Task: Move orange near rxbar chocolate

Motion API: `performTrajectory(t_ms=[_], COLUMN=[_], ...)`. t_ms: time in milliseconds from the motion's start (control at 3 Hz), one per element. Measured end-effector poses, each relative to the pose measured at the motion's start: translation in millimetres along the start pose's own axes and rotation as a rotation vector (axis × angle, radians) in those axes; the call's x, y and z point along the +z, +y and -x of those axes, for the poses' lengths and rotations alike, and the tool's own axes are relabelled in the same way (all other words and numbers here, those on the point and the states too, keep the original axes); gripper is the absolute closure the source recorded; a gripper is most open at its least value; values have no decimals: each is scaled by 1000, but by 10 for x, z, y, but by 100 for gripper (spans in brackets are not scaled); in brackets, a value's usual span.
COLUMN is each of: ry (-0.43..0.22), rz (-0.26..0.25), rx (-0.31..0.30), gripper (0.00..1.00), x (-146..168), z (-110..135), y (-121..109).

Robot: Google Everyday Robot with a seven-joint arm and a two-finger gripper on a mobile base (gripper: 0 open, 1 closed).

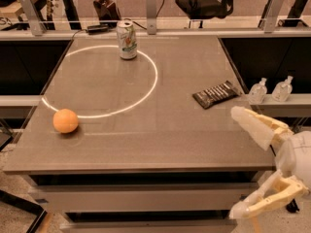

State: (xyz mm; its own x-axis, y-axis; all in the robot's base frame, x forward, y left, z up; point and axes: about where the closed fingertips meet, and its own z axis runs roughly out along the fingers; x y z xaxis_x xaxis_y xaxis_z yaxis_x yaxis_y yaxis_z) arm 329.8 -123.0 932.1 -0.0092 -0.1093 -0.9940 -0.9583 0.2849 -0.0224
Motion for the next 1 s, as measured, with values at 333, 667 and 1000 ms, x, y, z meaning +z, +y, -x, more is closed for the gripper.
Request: performTrajectory(t_ms=[333, 667, 1000], ry=[5, 35, 107], rz=[-9, -54, -124], rx=[-24, -47, -92], gripper=[0, 0, 0], x=[264, 533, 1154], z=[-32, -33, -66], y=[63, 102, 174])
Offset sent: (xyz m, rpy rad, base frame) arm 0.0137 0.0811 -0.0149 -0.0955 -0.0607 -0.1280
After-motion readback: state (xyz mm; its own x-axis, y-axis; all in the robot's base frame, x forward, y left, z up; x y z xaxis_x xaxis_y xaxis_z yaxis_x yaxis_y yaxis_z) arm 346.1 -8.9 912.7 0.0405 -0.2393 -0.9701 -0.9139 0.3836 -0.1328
